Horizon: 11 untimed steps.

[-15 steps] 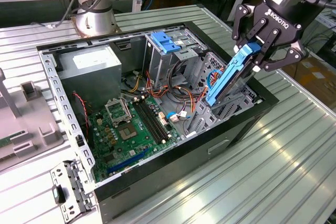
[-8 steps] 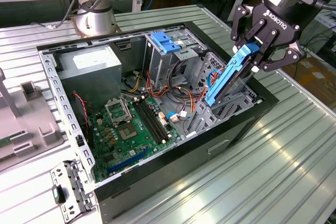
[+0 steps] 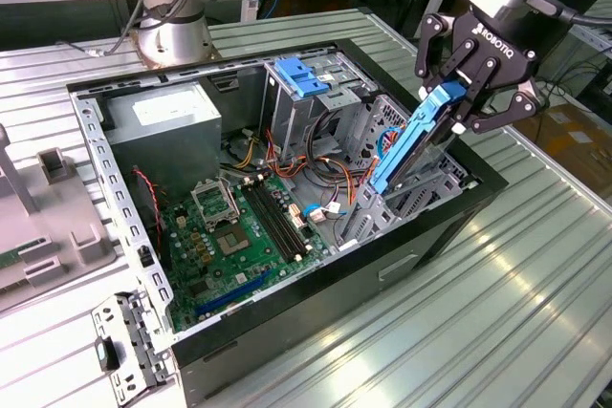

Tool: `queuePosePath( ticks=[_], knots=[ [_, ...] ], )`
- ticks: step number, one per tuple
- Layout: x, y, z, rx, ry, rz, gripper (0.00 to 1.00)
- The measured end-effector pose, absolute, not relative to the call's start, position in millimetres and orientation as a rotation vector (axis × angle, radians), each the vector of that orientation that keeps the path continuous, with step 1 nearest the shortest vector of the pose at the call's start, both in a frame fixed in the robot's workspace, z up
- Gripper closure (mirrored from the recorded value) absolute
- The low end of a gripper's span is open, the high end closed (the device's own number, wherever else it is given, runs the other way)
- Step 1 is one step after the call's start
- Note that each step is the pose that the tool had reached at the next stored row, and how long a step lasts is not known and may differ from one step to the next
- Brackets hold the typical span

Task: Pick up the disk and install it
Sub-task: 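Insert the disk into the insertion slot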

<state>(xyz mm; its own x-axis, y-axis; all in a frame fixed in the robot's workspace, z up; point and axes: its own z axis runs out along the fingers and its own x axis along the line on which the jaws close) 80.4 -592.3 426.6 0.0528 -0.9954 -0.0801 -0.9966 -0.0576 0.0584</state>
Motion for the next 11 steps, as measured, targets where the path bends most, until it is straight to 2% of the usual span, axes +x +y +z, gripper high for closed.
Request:
queuePosePath(
  ticks=[11],
  knots=[
    [79.6,-592.4,424.5,-2.269,2.147,0.151,0.63]
  ],
)
